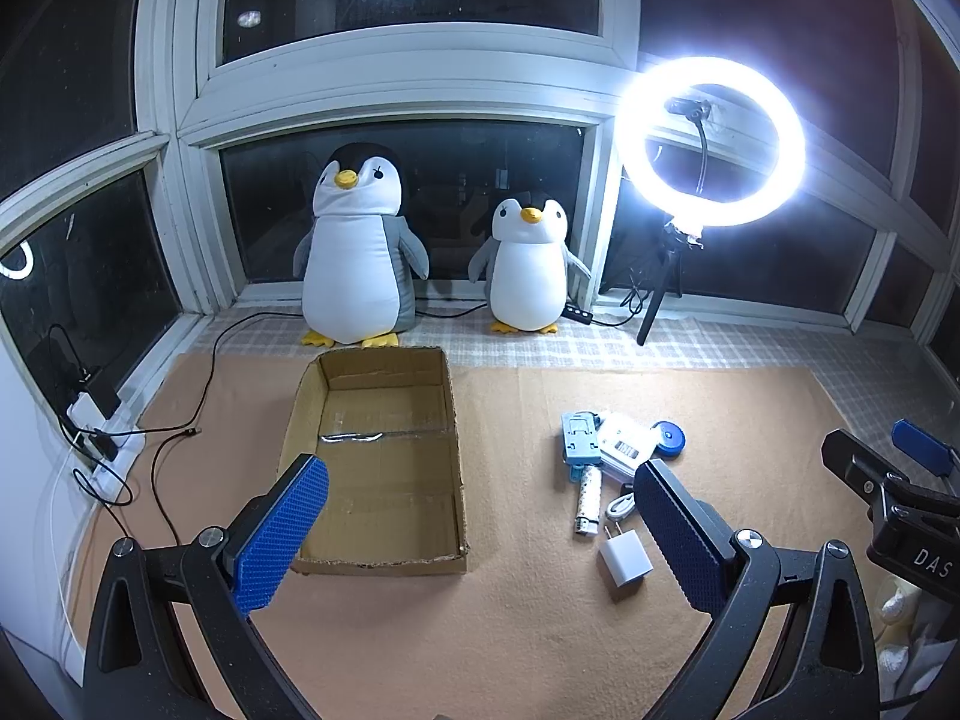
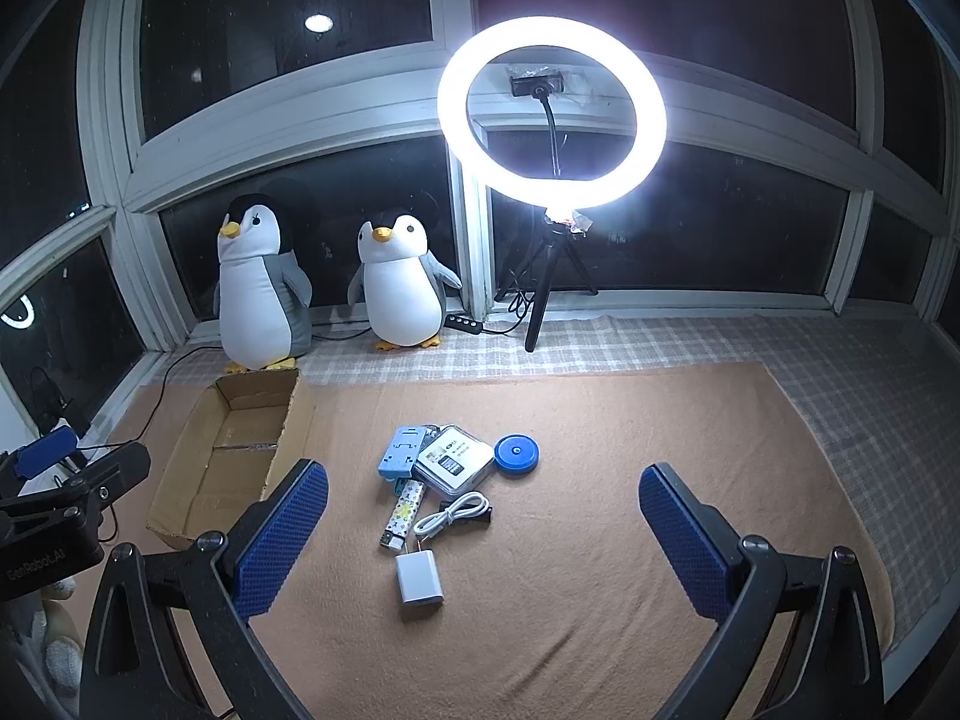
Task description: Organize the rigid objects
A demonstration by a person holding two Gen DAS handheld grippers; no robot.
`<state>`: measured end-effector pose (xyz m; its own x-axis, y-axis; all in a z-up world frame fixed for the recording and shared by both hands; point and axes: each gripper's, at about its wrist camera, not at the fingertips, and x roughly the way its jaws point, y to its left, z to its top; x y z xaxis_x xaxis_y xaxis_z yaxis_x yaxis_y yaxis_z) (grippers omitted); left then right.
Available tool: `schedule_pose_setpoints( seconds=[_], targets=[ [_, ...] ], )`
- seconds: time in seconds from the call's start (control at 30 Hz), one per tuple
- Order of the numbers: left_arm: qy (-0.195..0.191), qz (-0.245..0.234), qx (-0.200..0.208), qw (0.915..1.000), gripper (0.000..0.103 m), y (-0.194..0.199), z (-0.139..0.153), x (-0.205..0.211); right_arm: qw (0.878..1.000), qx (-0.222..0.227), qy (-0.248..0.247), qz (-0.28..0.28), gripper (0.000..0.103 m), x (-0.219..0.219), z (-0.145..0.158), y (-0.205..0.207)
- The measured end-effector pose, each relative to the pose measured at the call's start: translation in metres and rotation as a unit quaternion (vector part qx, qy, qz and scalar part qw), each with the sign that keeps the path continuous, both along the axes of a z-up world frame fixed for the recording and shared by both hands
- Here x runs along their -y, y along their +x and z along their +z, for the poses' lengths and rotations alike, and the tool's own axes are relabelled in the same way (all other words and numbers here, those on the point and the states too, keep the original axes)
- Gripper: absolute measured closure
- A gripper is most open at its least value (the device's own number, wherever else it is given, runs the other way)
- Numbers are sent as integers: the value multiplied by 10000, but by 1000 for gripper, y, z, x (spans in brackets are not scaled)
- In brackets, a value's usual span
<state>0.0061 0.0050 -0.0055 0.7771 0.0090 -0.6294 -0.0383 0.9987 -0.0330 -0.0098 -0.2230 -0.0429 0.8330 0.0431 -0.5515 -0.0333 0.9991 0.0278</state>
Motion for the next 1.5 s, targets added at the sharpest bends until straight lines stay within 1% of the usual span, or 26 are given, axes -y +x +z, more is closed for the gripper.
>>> schedule_pose_setpoints(
  seconds=[1.5],
  targets=[
    [-16,-20,-57,10000,0,5,-10,0,9999,-160,10,12,0,0,-10,6]
  ],
)
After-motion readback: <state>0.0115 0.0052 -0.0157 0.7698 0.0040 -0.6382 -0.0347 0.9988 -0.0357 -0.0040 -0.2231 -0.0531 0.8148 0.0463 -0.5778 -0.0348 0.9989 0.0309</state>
